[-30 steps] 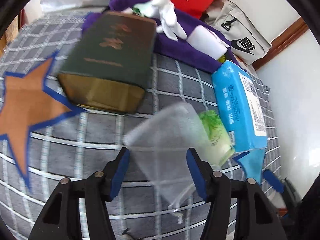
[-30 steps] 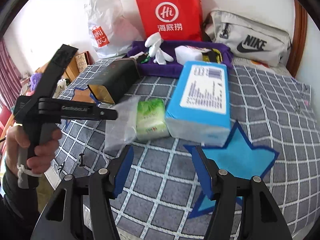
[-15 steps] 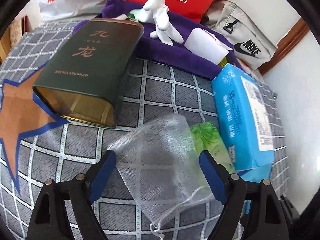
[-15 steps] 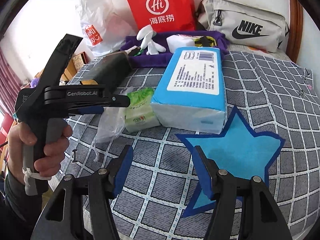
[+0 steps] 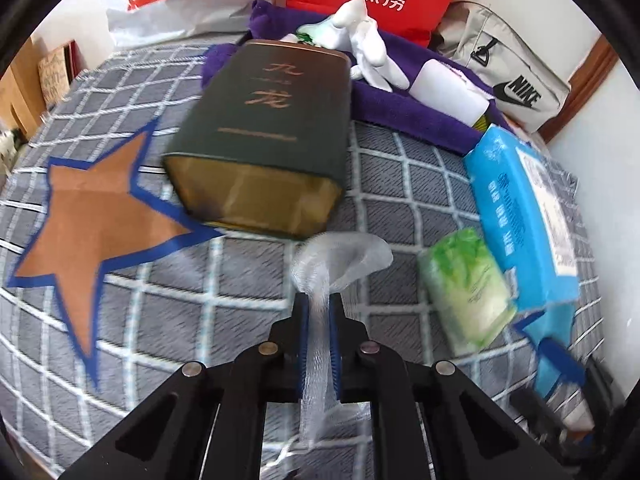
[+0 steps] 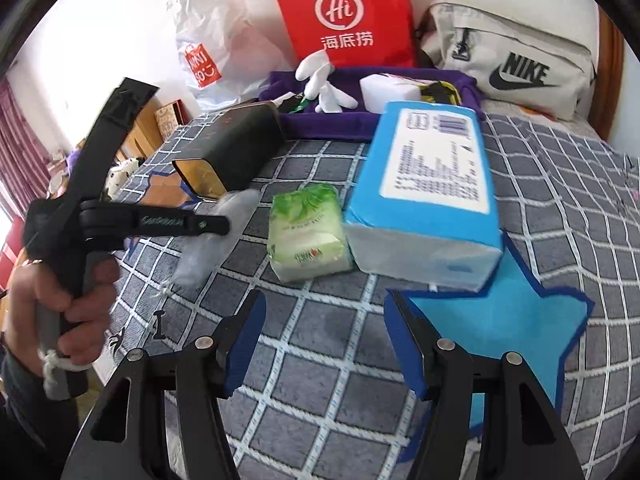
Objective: Organize soft objects
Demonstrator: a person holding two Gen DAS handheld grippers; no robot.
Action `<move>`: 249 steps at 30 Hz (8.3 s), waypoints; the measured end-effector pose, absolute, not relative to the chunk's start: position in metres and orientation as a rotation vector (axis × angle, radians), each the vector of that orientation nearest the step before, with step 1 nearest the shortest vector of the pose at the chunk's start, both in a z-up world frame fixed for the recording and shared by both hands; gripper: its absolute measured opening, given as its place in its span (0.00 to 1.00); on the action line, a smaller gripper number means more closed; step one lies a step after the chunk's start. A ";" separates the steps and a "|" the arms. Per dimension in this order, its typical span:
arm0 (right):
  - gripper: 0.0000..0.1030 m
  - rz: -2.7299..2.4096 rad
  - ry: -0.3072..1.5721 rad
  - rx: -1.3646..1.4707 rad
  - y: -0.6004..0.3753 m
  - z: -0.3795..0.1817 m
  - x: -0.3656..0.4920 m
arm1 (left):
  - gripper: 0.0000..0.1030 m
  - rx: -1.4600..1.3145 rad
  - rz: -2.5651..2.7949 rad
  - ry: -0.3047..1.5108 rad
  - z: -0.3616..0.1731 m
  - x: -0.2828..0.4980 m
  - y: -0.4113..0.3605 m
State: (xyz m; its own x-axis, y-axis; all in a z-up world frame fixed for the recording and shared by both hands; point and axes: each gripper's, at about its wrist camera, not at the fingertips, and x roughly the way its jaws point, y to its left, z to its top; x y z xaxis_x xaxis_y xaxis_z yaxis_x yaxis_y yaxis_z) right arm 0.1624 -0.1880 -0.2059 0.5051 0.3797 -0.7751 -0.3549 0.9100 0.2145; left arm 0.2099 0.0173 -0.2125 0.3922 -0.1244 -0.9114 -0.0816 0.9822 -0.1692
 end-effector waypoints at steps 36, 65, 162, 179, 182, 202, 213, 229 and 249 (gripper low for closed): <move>0.38 0.363 0.877 -0.200 -0.113 -0.217 0.194 | 0.11 -0.262 -0.074 1.143 -0.216 0.191 0.069; 0.50 0.372 0.904 -0.102 -0.194 -0.201 0.105 | 0.38 -0.271 -0.114 1.176 -0.212 0.157 0.061; 0.55 0.301 0.782 0.072 -0.196 -0.094 0.400 | 0.07 -0.274 -0.139 1.028 -0.120 0.391 0.065; 0.55 0.291 0.917 0.116 -0.222 -0.157 0.444 | 0.07 -0.299 -0.167 1.078 -0.164 0.437 0.059; 0.55 0.306 0.927 0.134 -0.223 -0.164 0.447 | 0.07 -0.282 -0.170 1.085 -0.169 0.439 0.057; 0.64 0.302 0.986 0.138 -0.219 -0.194 0.461 | 0.07 -0.337 -0.214 1.124 -0.193 0.450 0.051; 0.70 0.294 0.956 0.148 -0.218 -0.177 0.456 | 0.58 -0.300 -0.172 1.124 -0.186 0.449 0.057; 0.70 0.272 0.895 0.175 -0.212 -0.127 0.405 | 0.72 -0.197 -0.078 1.033 -0.135 0.407 0.055; 0.98 0.161 0.783 0.035 -0.217 -0.060 0.216 | 0.92 -0.086 -0.138 0.883 -0.051 0.225 0.010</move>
